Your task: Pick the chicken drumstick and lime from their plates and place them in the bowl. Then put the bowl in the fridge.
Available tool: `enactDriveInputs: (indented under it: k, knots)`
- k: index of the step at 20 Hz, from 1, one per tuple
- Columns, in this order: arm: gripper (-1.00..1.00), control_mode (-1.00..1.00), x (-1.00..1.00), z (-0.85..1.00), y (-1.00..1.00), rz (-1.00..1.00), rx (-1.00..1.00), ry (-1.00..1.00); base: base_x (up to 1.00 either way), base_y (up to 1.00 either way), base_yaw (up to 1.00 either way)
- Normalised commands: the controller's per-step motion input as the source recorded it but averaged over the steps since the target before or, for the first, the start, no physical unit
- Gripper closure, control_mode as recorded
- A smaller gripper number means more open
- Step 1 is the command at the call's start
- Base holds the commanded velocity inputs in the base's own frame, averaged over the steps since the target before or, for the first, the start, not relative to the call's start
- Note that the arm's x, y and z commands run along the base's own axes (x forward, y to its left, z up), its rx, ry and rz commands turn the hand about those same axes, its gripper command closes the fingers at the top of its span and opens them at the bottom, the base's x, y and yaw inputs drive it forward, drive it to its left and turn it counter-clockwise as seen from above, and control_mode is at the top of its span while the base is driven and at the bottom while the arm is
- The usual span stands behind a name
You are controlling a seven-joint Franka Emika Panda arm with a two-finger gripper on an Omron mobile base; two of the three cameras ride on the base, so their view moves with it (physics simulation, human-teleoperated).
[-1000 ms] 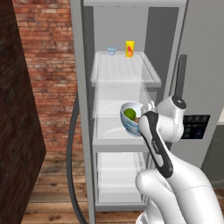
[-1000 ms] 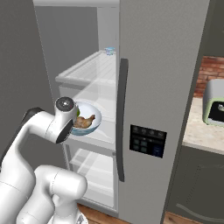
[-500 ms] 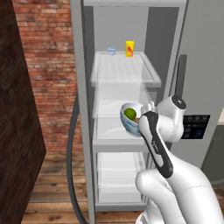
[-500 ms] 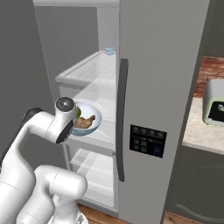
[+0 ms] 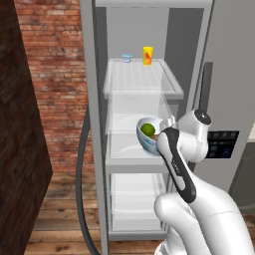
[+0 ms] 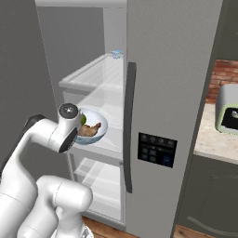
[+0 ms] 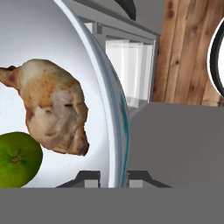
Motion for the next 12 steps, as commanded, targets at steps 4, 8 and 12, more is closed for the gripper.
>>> enactDriveInputs:
  k: [4,8,12]
  knots:
    - [1.00,-1.00,-0.15,0.58,0.00,0.00,-0.02,-0.16,0.00,0.00,0.00]
    - [1.00,-1.00,-0.08,0.72,-0.04,0.01,-0.04,-0.17,0.00,0.00,0.00]
    - [1.00,-1.00,-0.01,0.55,0.00,0.00,-0.28,-0.06,0.00,0.00,0.00]
